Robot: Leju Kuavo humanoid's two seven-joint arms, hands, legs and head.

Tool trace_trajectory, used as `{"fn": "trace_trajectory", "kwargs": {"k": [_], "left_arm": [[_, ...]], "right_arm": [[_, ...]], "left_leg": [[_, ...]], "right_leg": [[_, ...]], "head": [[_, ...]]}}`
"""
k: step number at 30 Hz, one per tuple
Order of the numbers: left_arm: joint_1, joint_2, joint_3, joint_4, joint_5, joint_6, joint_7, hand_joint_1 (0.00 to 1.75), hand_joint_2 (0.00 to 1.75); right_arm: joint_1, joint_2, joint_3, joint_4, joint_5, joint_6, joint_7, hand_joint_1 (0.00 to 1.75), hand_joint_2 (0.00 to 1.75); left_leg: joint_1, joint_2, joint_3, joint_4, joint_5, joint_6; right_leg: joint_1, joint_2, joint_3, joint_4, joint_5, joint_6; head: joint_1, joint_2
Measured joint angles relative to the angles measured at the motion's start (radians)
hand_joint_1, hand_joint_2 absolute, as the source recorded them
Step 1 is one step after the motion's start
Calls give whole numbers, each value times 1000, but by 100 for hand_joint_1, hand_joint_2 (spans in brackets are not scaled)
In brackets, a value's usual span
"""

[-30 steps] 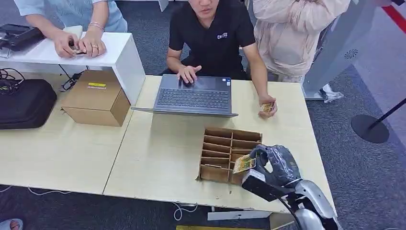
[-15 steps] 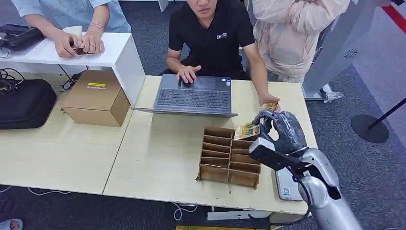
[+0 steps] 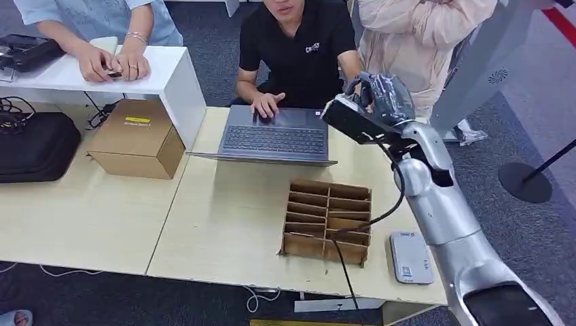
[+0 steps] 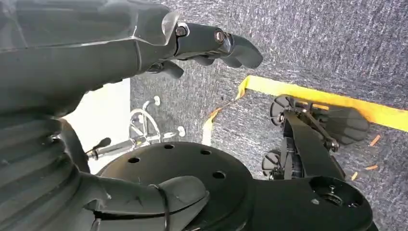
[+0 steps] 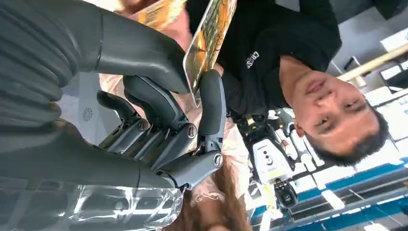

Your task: Pass the card to the sensor for recognition and then transmit it.

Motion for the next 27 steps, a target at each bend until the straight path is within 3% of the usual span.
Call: {"fn": "trace_trajectory", "kwargs": {"k": [12, 22, 23, 24, 25, 27], "left_arm": [[-4, 3, -11, 0, 2, 0, 15, 0, 175], [-4, 8, -24, 0, 9, 0, 27, 0, 175], [-4, 8, -24, 0, 11, 0, 27, 0, 175], [-4, 8, -24, 0, 13, 0, 27, 0, 175], [-4, 8, -24, 0, 15, 1, 27, 0, 175], [-4, 8, -24, 0, 16, 2, 27, 0, 175]], "right_arm": [[-218, 89, 50, 389, 87, -56, 60, 175, 175], [-274, 110, 51, 568, 104, -84, 73, 175, 175], [-277, 111, 51, 580, 104, -87, 72, 119, 175], [-279, 112, 51, 588, 106, -90, 70, 119, 175], [-281, 113, 51, 597, 108, -94, 69, 5, 175], [-286, 117, 50, 618, 118, -108, 65, 0, 175]], "left_leg": [[0, -1, 0, 0, 0, 0], [0, 0, 0, 1, 0, 0], [0, 0, 0, 1, 0, 0], [0, 0, 0, 1, 0, 0], [0, 0, 0, 1, 0, 0], [0, 0, 0, 1, 0, 0]], "right_leg": [[0, -1, 0, 0, 0, 0], [0, -1, 0, 0, 1, 0], [0, 0, 0, 0, 1, 0], [0, 0, 0, 0, 1, 0], [0, 0, 0, 0, 1, 0], [0, 0, 0, 0, 1, 0]], "head": [[0, 0], [0, 0], [0, 0], [0, 0], [0, 0], [0, 0]]}}
